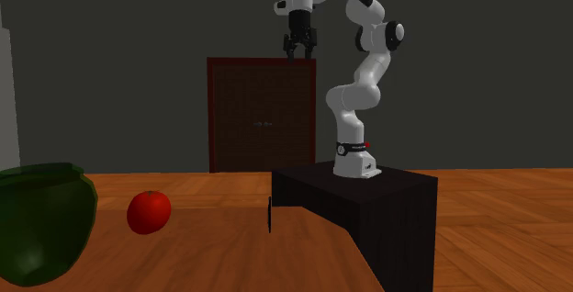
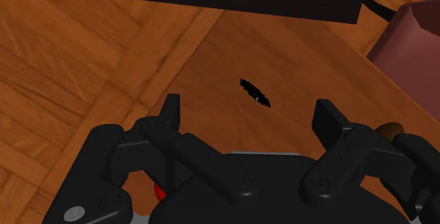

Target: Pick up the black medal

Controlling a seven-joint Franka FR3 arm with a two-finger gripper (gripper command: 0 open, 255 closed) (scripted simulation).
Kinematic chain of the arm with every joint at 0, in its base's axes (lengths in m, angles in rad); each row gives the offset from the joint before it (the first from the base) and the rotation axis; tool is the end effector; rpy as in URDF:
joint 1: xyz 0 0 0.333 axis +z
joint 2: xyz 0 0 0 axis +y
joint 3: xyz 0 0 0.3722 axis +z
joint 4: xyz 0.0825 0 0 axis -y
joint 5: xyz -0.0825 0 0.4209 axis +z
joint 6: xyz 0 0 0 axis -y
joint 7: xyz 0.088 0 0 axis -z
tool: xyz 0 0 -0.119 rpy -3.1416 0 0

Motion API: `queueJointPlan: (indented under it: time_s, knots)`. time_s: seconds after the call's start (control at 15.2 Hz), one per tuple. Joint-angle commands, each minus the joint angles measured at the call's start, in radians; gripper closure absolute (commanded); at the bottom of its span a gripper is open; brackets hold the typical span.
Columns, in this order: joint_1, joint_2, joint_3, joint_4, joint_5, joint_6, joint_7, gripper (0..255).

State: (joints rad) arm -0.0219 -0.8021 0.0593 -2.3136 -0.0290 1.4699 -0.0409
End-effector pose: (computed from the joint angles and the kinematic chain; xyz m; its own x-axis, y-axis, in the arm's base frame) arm 0.2881 0.0148 0.6355 0.9974 0.0554 -0.0451 0.0584 -0.9959 0.0697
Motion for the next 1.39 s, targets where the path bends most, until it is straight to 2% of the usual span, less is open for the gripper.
queueJointPlan:
  time_s: [0.0, 0.66, 1.32]
  knots:
    - [0.000, 0.000, 0.000, 0.000, 0.000, 0.000, 0.000, 0]
    - [0.011, 0.117, 0.024, -0.242, 0.034, 0.368, 0.036, 0]
    - [0.018, 0.411, 0.057, -0.343, 0.054, 0.774, 0.072, 0]
